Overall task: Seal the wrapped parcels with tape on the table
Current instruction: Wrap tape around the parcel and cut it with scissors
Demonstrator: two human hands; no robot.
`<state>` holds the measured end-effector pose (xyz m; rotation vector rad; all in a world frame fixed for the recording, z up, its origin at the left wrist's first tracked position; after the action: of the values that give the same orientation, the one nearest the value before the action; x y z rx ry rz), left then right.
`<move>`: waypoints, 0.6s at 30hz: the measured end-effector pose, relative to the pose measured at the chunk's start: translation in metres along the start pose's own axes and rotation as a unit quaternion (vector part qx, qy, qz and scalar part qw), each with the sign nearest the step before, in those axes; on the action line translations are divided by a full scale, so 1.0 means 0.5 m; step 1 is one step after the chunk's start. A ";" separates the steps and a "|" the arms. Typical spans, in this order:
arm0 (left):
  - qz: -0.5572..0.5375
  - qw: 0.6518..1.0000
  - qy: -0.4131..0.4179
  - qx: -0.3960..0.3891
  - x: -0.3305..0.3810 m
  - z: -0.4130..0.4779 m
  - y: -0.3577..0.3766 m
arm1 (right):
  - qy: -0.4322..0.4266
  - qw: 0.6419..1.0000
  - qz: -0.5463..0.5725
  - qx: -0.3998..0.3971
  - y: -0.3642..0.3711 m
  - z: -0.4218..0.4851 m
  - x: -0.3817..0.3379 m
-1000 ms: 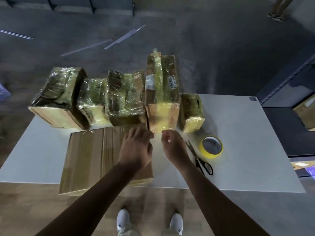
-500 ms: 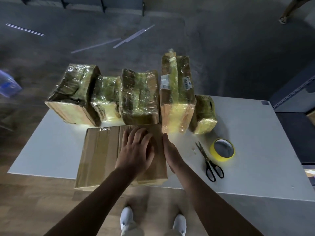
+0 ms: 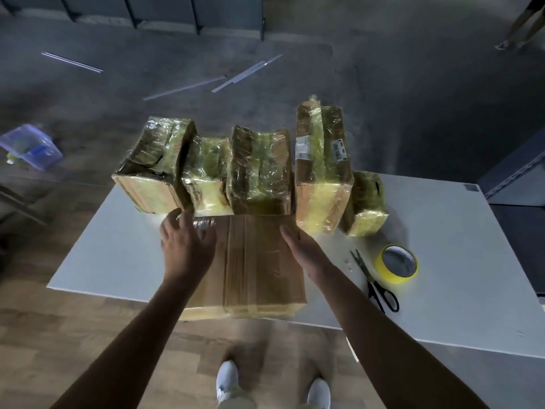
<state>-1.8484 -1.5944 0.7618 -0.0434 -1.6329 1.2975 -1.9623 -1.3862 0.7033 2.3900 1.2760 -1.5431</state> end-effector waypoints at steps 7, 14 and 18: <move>-0.242 0.925 -0.249 -0.155 -0.137 -0.010 -0.010 | 0.013 0.999 -0.024 0.042 -0.010 -0.010 -0.012; -0.452 0.871 -0.170 -0.092 -0.103 -0.034 -0.080 | -0.080 0.989 0.057 0.111 -0.046 -0.083 -0.048; -0.288 0.933 -0.198 -0.084 -0.123 -0.036 -0.055 | -0.114 0.962 -0.181 0.171 -0.036 -0.086 -0.055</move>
<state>-1.7915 -1.6278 0.7400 0.5892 -1.8972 0.7371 -1.9464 -1.3731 0.7533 2.1389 1.5688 -2.2341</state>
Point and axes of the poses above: each hand's wrist, its own z-axis towards the middle knuckle, its own y-axis out of the palm, x = y × z, the point moved 7 cm from there along z, towards the middle knuckle, and after that the axes turned 8 degrees about -z, right-handed, at the moved point
